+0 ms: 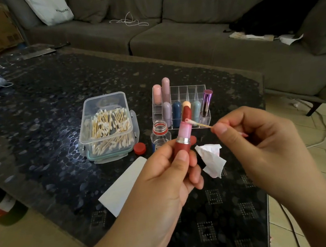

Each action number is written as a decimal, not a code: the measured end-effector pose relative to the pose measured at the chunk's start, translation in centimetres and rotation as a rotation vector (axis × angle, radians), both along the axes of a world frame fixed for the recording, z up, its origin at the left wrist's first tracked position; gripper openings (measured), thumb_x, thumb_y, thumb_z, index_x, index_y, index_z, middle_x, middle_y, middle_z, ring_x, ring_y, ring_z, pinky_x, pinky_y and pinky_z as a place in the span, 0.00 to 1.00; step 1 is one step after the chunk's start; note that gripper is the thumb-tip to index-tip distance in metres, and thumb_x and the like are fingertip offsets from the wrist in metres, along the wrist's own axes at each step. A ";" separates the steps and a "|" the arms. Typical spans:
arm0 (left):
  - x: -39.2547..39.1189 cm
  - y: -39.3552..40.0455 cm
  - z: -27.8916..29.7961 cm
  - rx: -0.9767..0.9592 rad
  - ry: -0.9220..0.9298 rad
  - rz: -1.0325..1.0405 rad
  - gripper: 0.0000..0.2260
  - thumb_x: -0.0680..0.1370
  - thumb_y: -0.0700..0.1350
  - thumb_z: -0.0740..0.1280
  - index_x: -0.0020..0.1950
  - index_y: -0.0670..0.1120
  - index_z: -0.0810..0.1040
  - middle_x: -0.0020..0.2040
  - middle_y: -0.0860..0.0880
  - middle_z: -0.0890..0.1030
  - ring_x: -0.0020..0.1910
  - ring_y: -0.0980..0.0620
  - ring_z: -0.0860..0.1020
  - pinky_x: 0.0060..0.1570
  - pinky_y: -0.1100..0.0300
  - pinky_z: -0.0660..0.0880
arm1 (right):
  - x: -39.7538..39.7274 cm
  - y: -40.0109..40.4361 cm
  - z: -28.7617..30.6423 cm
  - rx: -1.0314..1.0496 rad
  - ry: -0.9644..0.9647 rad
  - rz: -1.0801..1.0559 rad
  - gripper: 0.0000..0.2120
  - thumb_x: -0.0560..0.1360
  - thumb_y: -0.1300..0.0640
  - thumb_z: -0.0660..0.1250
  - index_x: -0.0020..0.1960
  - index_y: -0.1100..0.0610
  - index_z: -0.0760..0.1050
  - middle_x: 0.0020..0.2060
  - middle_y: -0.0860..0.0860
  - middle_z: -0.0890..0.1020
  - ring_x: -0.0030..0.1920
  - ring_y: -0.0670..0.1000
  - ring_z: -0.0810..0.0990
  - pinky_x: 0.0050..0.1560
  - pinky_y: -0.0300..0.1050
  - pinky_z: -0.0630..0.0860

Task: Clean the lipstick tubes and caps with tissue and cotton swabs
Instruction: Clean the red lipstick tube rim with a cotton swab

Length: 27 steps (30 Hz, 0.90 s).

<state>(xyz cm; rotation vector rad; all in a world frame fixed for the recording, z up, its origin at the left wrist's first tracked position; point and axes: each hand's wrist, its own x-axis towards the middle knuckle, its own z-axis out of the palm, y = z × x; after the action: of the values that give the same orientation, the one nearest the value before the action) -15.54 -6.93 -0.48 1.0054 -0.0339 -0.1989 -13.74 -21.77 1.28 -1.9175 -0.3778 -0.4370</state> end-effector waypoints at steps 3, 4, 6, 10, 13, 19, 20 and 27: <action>0.0 -0.1 -0.1 -0.038 0.016 0.018 0.10 0.73 0.43 0.63 0.48 0.40 0.81 0.32 0.48 0.74 0.29 0.54 0.70 0.31 0.63 0.72 | -0.1 0.0 0.1 -0.012 0.025 0.026 0.07 0.71 0.53 0.67 0.35 0.52 0.77 0.25 0.49 0.70 0.26 0.41 0.67 0.28 0.27 0.64; 0.1 0.0 -0.1 -0.050 0.021 0.021 0.08 0.75 0.44 0.65 0.45 0.41 0.82 0.33 0.48 0.74 0.30 0.53 0.70 0.31 0.62 0.72 | -0.2 0.1 0.0 -0.022 0.039 0.039 0.06 0.71 0.53 0.67 0.36 0.52 0.76 0.25 0.51 0.71 0.25 0.42 0.66 0.28 0.28 0.63; 0.1 0.1 -0.2 -0.077 0.020 0.027 0.09 0.74 0.46 0.64 0.43 0.44 0.83 0.33 0.47 0.74 0.30 0.53 0.71 0.32 0.62 0.73 | -0.3 0.2 0.1 -0.027 0.051 0.048 0.05 0.71 0.52 0.67 0.37 0.52 0.76 0.25 0.53 0.71 0.25 0.42 0.66 0.27 0.28 0.62; 0.2 0.2 -0.1 -0.066 0.016 0.048 0.10 0.75 0.44 0.66 0.49 0.40 0.82 0.34 0.46 0.76 0.31 0.52 0.73 0.32 0.62 0.74 | -0.3 0.1 0.2 -0.018 0.015 0.007 0.04 0.71 0.52 0.66 0.39 0.51 0.76 0.27 0.53 0.70 0.26 0.42 0.67 0.28 0.27 0.64; 0.2 0.3 -0.1 0.005 -0.010 0.062 0.06 0.74 0.42 0.67 0.46 0.43 0.83 0.36 0.47 0.79 0.32 0.52 0.76 0.34 0.62 0.76 | -0.3 0.1 0.0 -0.041 0.022 0.028 0.06 0.71 0.50 0.68 0.38 0.50 0.76 0.26 0.50 0.71 0.25 0.42 0.67 0.28 0.27 0.63; 0.2 0.5 -0.3 0.129 -0.071 0.093 0.10 0.66 0.43 0.67 0.45 0.49 0.83 0.40 0.49 0.84 0.40 0.51 0.82 0.40 0.62 0.78 | -0.2 0.2 0.1 -0.013 0.030 0.018 0.05 0.72 0.52 0.66 0.37 0.51 0.76 0.26 0.52 0.71 0.24 0.42 0.67 0.26 0.27 0.63; 0.2 0.5 -0.2 0.136 -0.072 0.103 0.10 0.65 0.43 0.68 0.45 0.49 0.83 0.40 0.49 0.84 0.41 0.51 0.83 0.40 0.62 0.78 | -0.2 0.1 0.2 -0.009 0.018 0.006 0.06 0.72 0.52 0.66 0.37 0.51 0.76 0.26 0.52 0.71 0.25 0.42 0.68 0.27 0.27 0.63; 0.4 0.3 0.1 0.129 -0.056 0.161 0.17 0.64 0.41 0.68 0.52 0.44 0.79 0.39 0.50 0.83 0.39 0.52 0.83 0.39 0.64 0.78 | -0.4 0.2 -0.1 -0.054 0.046 0.043 0.07 0.71 0.48 0.68 0.38 0.51 0.76 0.25 0.51 0.72 0.25 0.42 0.66 0.27 0.27 0.63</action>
<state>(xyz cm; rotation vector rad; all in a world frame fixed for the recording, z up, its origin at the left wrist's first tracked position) -15.10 -6.60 -0.42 1.1367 0.0093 -0.0264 -14.09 -21.54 1.18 -1.9647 -0.4038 -0.3574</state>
